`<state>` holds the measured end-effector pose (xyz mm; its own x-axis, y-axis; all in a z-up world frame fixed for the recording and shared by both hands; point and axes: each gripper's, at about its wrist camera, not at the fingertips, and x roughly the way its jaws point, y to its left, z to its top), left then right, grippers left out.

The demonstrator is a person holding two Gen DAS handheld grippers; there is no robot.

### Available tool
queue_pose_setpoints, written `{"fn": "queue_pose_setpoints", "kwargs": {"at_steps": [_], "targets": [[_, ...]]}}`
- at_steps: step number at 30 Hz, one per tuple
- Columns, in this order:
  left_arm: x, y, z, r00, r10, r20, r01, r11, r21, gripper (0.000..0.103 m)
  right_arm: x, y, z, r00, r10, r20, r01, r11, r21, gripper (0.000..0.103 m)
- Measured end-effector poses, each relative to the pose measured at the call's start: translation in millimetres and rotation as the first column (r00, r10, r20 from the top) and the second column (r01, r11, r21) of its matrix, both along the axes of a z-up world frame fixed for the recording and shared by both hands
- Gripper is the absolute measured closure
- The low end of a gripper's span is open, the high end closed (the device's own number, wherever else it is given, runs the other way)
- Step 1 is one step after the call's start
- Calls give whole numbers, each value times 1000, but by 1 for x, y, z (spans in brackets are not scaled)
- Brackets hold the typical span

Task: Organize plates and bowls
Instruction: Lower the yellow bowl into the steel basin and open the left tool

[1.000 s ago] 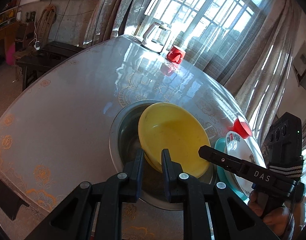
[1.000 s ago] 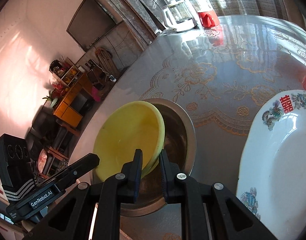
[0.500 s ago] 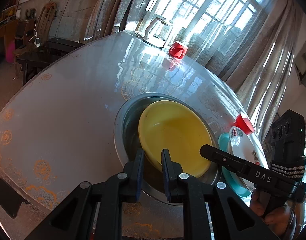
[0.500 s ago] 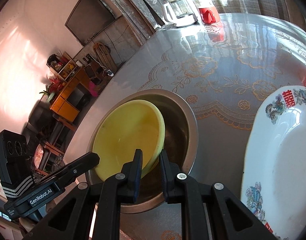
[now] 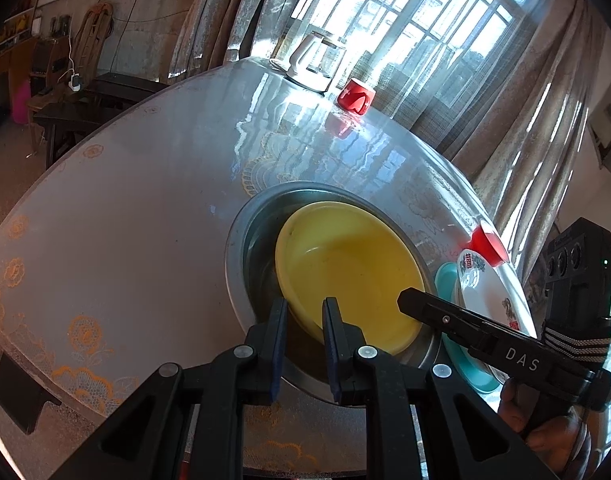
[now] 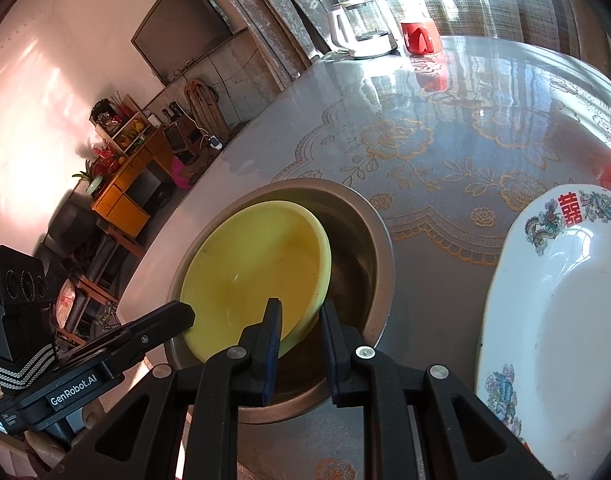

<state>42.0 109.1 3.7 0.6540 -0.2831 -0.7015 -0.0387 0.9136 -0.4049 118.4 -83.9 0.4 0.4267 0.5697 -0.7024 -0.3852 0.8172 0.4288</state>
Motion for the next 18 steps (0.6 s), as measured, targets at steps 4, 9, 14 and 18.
{"fn": "queue_pose_setpoints", "kwargs": {"at_steps": [4, 9, 14, 18], "targets": [[0, -1, 0, 1000, 1, 0, -1, 1000, 2, 85, 0, 1, 1, 1000, -1, -1, 1, 1000, -6, 84], [-1, -3, 2, 1000, 1, 3, -1, 1000, 26, 85, -3, 9, 3, 1000, 11, 28, -10, 998, -61, 80], [-2, -4, 2, 1000, 1, -1, -1, 1000, 27, 84, -2, 10, 2, 999, 11, 34, -8, 997, -81, 80], [-3, -7, 3, 1000, -3, 3, 3, 999, 43, 80, -1, 8, 3, 999, -6, 45, 10, 996, -93, 76]]}}
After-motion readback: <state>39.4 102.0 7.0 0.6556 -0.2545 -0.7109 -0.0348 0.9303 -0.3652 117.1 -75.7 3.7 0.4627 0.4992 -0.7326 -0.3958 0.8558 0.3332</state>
